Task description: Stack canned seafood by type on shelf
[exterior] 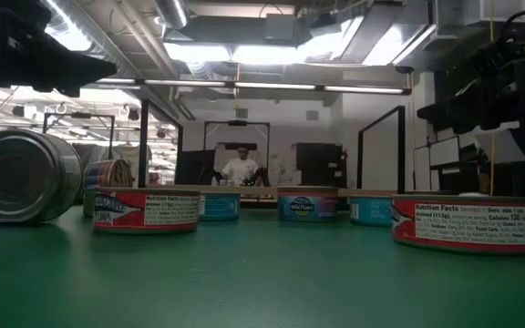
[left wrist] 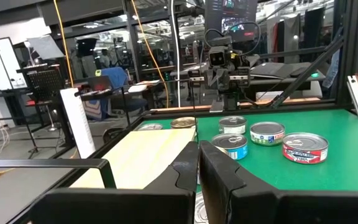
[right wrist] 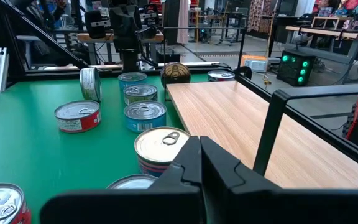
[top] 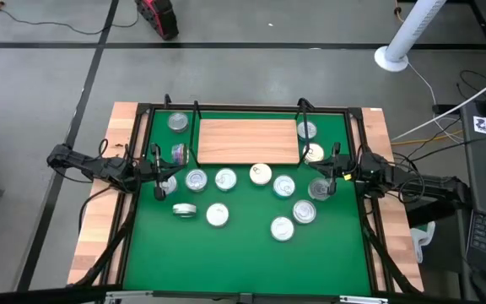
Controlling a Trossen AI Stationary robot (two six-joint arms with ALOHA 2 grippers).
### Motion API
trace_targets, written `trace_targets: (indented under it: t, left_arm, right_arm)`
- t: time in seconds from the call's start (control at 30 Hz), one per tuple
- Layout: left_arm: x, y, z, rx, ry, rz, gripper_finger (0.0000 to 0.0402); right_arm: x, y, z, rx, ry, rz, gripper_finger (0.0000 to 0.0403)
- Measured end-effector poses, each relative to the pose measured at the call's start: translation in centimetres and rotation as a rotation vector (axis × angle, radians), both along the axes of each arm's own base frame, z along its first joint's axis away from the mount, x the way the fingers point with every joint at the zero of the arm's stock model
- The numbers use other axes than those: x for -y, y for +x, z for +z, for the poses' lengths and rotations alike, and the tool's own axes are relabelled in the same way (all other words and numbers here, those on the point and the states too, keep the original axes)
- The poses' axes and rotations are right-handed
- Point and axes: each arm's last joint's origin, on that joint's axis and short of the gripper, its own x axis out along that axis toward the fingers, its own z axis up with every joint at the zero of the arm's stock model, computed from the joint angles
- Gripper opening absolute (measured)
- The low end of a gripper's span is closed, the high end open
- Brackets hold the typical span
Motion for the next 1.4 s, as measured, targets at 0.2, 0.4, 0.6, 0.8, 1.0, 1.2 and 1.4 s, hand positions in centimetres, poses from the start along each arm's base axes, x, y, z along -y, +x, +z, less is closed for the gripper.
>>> trace_targets:
  t: [0.2, 0.4, 0.6, 0.8, 1.0, 1.2, 1.4]
  left_arm:
    - [0.0, 0.0, 0.0, 0.000, 0.001, 0.000, 0.0011]
    - [0.0, 0.0, 0.0, 0.001, -0.002, 0.000, 0.0011]
    - [0.0, 0.0, 0.0, 0.002, -0.006, 0.000, 0.0011]
    - [0.0, 0.0, 0.0, 0.001, -0.003, 0.000, 0.0011]
    - [0.0, 0.0, 0.0, 0.000, 0.001, 0.000, 0.0011]
    - [0.0, 0.0, 0.0, 0.006, -0.025, -0.002, 0.0011]
    - [0.0, 0.0, 0.0, 0.015, -0.061, -0.004, 0.0011]
  right_arm:
    - [0.0, 0.0, 0.0, 0.000, 0.000, 0.000, 0.0001]
    - [0.0, 0.0, 0.0, 0.000, 0.000, 0.000, 0.0001]
    - [0.0, 0.0, 0.0, 0.006, -0.001, 0.000, 0.0001]
    - [0.0, 0.0, 0.3, 0.026, -0.007, -0.007, 0.0001]
    - [0.0, 0.0, 0.3, 0.035, -0.006, 0.002, 0.0001]
    - [-0.1, 0.1, 0.5, 0.070, 0.081, 0.038, 0.0001]
    - [-0.2, 0.1, 1.2, 0.160, 0.240, 0.049, 0.0044]
